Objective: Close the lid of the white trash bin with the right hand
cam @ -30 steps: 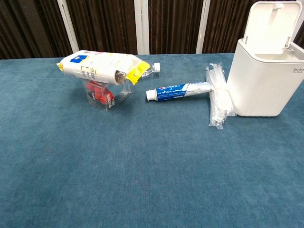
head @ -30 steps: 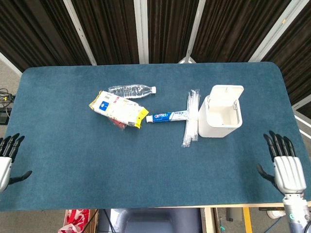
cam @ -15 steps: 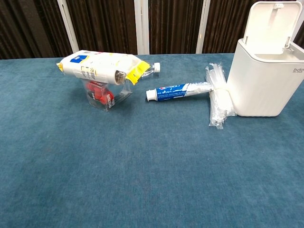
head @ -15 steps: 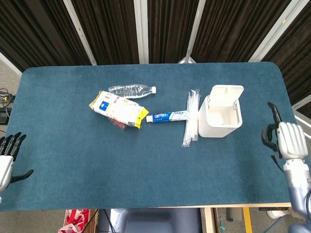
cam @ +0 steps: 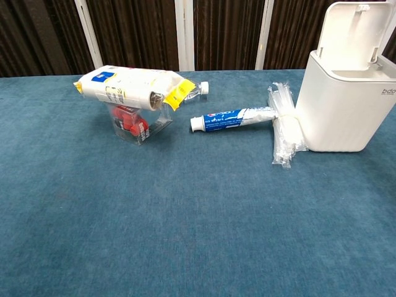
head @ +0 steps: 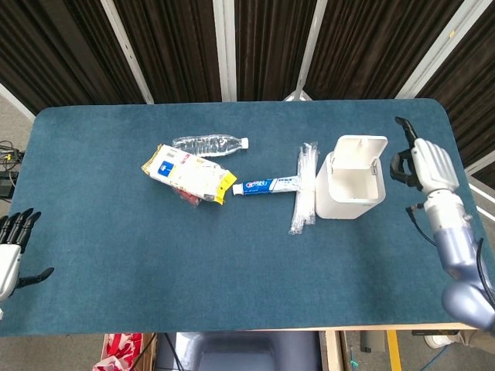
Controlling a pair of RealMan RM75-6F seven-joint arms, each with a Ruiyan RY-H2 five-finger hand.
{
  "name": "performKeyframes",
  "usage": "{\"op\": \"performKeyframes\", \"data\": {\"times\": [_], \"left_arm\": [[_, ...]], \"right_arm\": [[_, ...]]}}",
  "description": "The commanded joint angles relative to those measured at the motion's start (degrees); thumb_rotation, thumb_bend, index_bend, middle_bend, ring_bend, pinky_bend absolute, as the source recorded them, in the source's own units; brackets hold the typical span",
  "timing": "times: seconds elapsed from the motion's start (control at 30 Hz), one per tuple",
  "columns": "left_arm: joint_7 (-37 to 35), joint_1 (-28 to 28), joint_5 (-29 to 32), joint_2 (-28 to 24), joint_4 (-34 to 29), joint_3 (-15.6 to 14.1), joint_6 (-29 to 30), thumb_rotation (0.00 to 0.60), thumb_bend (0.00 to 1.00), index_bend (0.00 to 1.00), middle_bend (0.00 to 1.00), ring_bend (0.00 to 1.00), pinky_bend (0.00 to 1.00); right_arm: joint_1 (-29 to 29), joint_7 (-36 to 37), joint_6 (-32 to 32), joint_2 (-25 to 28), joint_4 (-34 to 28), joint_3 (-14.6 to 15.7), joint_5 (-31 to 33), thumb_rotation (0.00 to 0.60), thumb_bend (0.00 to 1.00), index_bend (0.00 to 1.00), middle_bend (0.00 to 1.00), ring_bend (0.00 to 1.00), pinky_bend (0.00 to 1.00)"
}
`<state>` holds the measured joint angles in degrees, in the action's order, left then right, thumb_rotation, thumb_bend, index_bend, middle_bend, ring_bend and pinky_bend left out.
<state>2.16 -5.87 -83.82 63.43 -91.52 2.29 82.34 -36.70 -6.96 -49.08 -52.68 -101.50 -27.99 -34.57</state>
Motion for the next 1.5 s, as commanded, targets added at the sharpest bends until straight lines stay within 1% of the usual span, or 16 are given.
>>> {"op": "performKeyframes", "data": {"times": [0.03, 0.17, 0.37, 0.47, 0.6, 0.67, 0.83, 1.17, 1.5], "left_arm": [[-0.4, 0.0, 0.2, -0.1, 0.1, 0.1, -0.1, 0.6, 0.0, 0.0, 0.0, 0.0, 0.0], [-0.8, -0.1, 0.6, -0.2, 0.3, 0.2, -0.4, 0.6, 0.0, 0.0, 0.0, 0.0, 0.0], [-1.1, -0.1, 0.8, -0.3, 0.3, 0.2, -0.6, 0.6, 0.0, 0.0, 0.0, 0.0, 0.0], [-1.2, 0.0, 0.8, -0.4, 0.3, 0.2, -0.5, 0.6, 0.0, 0.0, 0.0, 0.0, 0.0], [-1.5, 0.0, 0.9, -0.5, 0.3, 0.2, -0.6, 0.6, 0.0, 0.0, 0.0, 0.0, 0.0], [-1.5, 0.0, 0.9, -0.5, 0.3, 0.2, -0.6, 0.6, 0.0, 0.0, 0.0, 0.0, 0.0], [-1.5, 0.0, 0.7, -0.5, 0.2, 0.1, -0.5, 0.6, 0.0, 0.0, 0.0, 0.0, 0.0], [-1.4, 0.0, -0.1, -0.5, 0.0, -0.2, -0.2, 0.6, 0.0, 0.0, 0.0, 0.0, 0.0], [-1.4, 0.0, -0.3, -0.5, 0.0, -0.2, 0.0, 0.6, 0.0, 0.0, 0.0, 0.0, 0.0]], "right_arm": [[-5.3, -4.1, 2.1, -1.7, 3.0, 0.5, 6.8, 0.6, 0.73, 0.04, 0.83, 0.95, 0.86], [-8.8, -6.7, 2.0, -3.7, 4.9, 1.9, 12.2, 0.6, 0.73, 0.11, 0.83, 0.95, 0.86], [-11.8, -9.3, 1.5, -5.6, 6.6, 3.9, 17.0, 0.6, 0.73, 0.22, 0.83, 0.95, 0.86], [-12.8, -10.3, 1.0, -6.3, 7.2, 4.7, 18.7, 0.6, 0.73, 0.25, 0.83, 0.95, 0.86], [-13.6, -10.7, 0.2, -6.8, 7.5, 5.1, 20.3, 0.6, 0.74, 0.38, 0.83, 0.95, 0.86], [-13.9, -11.1, -0.2, -6.8, 7.3, 5.3, 20.5, 0.6, 0.74, 0.41, 0.83, 0.95, 0.86], [-14.1, -11.7, -1.1, -6.3, 5.4, 6.0, 20.5, 0.6, 0.75, 0.42, 0.83, 0.95, 0.86], [-13.0, -11.4, -3.3, -4.0, -1.9, 6.8, 18.4, 0.6, 0.76, 0.42, 0.83, 0.95, 0.86], [-12.0, -9.9, -5.3, -2.3, -4.9, 6.6, 16.7, 0.6, 0.76, 0.42, 0.83, 0.95, 0.86]]}}
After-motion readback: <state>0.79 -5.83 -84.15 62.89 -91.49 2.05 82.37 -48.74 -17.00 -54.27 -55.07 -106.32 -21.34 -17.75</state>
